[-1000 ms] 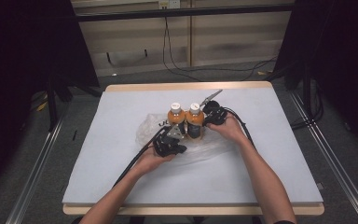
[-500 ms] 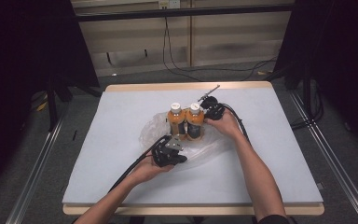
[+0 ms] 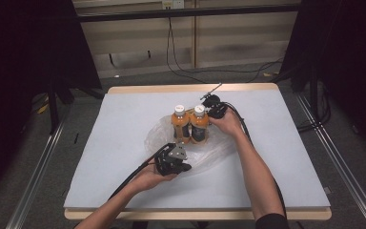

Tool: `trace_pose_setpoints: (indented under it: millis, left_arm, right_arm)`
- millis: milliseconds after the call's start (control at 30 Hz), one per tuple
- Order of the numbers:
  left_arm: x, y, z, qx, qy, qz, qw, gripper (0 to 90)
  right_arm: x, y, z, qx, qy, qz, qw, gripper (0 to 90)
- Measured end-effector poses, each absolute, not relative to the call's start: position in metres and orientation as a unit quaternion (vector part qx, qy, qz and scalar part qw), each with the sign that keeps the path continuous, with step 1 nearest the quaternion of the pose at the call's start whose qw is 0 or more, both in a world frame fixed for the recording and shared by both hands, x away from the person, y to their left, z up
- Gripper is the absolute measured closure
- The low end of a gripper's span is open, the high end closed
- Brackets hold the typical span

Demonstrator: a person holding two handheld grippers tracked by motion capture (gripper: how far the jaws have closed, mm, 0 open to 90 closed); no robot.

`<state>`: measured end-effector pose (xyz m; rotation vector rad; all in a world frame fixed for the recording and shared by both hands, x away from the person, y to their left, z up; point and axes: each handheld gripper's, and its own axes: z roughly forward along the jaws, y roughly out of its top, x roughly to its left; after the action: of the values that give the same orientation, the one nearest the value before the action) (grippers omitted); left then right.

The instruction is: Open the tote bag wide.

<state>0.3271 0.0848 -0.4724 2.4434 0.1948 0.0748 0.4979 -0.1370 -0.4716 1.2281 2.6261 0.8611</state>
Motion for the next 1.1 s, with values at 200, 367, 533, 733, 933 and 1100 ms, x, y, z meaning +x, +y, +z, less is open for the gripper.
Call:
trace_pose_setpoints:
  millis: [200, 367, 533, 733, 933, 1100]
  left_arm:
    - [0.321, 0.087, -0.473, 0.937, 0.068, 0.023, 0.341, 90.0]
    - [0.32, 0.088, -0.472, 0.938, 0.066, 0.02, 0.34, 90.0]
    - [0.316, 0.089, -0.472, 0.938, 0.061, 0.018, 0.34, 90.0]
    - [0.313, 0.091, -0.472, 0.938, 0.059, 0.01, 0.343, 90.0]
    - [0.309, 0.091, -0.472, 0.936, 0.06, 0.008, 0.346, 90.0]
    - [0.31, 0.092, -0.471, 0.937, 0.055, -0.003, 0.344, 90.0]
  right_arm:
    - [0.499, -0.13, -0.469, 0.395, 0.877, 0.262, 0.075, 90.0]
    - [0.503, -0.131, -0.47, 0.403, 0.873, 0.267, 0.07, 90.0]
    - [0.505, -0.132, -0.471, 0.406, 0.87, 0.271, 0.068, 90.0]
    - [0.507, -0.132, -0.471, 0.412, 0.867, 0.273, 0.069, 90.0]
    - [0.507, -0.131, -0.471, 0.416, 0.865, 0.271, 0.076, 90.0]
    - [0.507, -0.128, -0.47, 0.416, 0.866, 0.262, 0.087, 90.0]
